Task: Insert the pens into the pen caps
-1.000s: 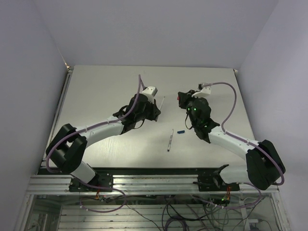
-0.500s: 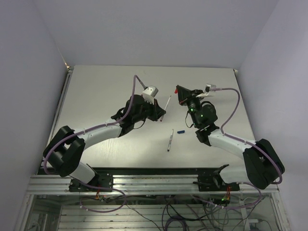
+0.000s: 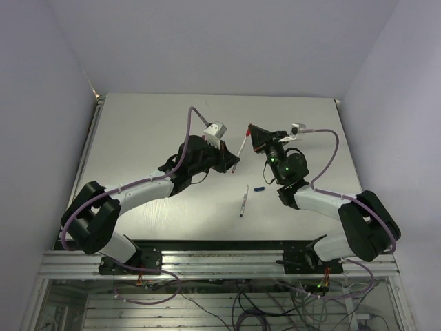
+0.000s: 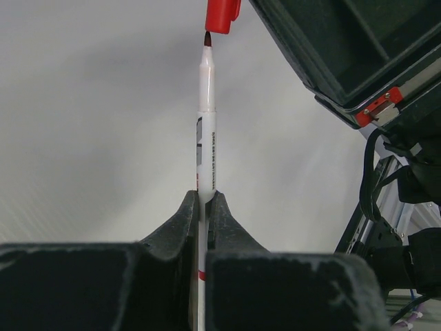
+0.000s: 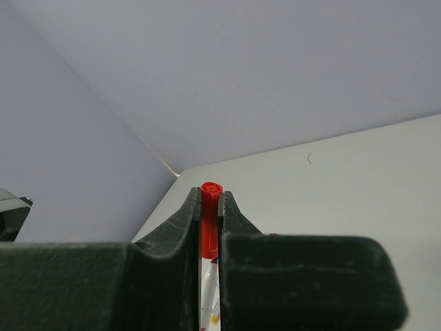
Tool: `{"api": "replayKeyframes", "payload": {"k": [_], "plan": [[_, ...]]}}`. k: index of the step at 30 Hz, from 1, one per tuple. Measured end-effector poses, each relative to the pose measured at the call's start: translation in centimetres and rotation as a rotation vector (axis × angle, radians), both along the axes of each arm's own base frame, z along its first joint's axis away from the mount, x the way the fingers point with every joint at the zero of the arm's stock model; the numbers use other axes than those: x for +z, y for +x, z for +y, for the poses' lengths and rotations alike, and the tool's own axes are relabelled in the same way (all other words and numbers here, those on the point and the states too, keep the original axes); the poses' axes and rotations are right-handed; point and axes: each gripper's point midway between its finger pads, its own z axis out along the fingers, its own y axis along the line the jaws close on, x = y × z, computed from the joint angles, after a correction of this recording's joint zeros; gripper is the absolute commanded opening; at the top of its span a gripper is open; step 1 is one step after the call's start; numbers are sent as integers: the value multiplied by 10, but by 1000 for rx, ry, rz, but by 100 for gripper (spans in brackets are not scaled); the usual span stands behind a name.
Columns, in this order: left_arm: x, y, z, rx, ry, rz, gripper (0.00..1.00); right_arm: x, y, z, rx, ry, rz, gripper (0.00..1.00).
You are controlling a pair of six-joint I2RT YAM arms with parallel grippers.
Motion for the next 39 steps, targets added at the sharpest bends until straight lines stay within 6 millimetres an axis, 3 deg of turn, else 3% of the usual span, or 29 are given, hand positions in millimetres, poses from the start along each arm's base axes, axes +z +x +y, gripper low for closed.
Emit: {"api": "replayKeyframes", "payload": {"k": [39], "plan": [[-7,-3,2,-3,5,9,7,-8,0,7,30,-66,-15,0]]}}
